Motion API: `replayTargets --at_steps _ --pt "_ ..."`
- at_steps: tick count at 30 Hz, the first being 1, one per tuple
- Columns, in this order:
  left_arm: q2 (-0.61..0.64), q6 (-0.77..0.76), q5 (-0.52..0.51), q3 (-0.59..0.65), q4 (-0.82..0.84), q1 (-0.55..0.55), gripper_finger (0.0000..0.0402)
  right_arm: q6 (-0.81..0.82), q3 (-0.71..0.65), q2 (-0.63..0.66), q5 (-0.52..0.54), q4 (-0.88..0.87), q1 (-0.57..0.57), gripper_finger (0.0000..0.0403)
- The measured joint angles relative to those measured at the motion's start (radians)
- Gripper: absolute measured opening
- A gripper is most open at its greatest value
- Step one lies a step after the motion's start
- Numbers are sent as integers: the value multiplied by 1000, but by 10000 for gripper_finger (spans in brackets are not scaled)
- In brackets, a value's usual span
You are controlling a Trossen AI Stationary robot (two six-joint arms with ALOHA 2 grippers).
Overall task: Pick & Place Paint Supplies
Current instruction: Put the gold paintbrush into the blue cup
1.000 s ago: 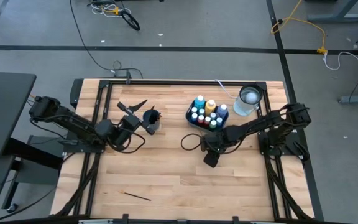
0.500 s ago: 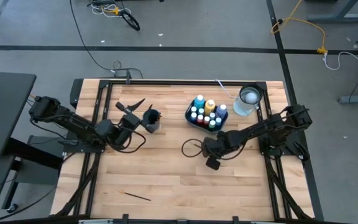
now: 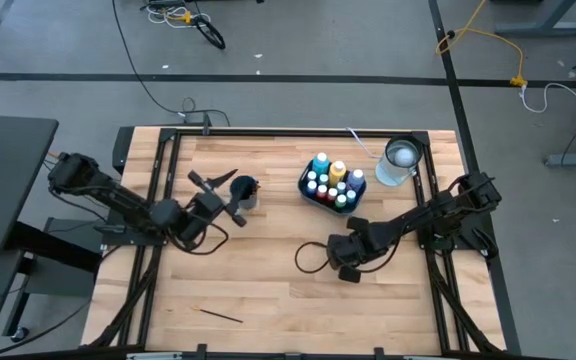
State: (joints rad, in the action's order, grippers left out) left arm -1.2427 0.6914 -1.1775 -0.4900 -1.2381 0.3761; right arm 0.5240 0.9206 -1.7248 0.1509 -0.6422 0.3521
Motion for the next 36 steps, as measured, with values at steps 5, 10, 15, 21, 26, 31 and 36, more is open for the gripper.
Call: replayTargets --at_steps 5,10,15,21,26,31,36 --pt "0 -152 34 0 125 74 178 -32 13 0 -43 15 9 5" --pt "0 -399 164 0 362 140 178 -38 5 -4 -24 47 29 4" --pt "-1 -730 458 0 601 157 178 -72 -1 -9 3 160 75 3" --pt "-3 -979 551 2 771 155 178 -100 2 -63 69 331 93 3" --pt "-89 -1054 543 24 740 155 178 -100 7 -115 109 401 90 3" --pt "-290 -1028 542 21 558 156 178 -151 2 -121 165 477 87 3" --pt "-480 -1021 529 -3 402 143 178 -161 2 -120 153 493 79 3"
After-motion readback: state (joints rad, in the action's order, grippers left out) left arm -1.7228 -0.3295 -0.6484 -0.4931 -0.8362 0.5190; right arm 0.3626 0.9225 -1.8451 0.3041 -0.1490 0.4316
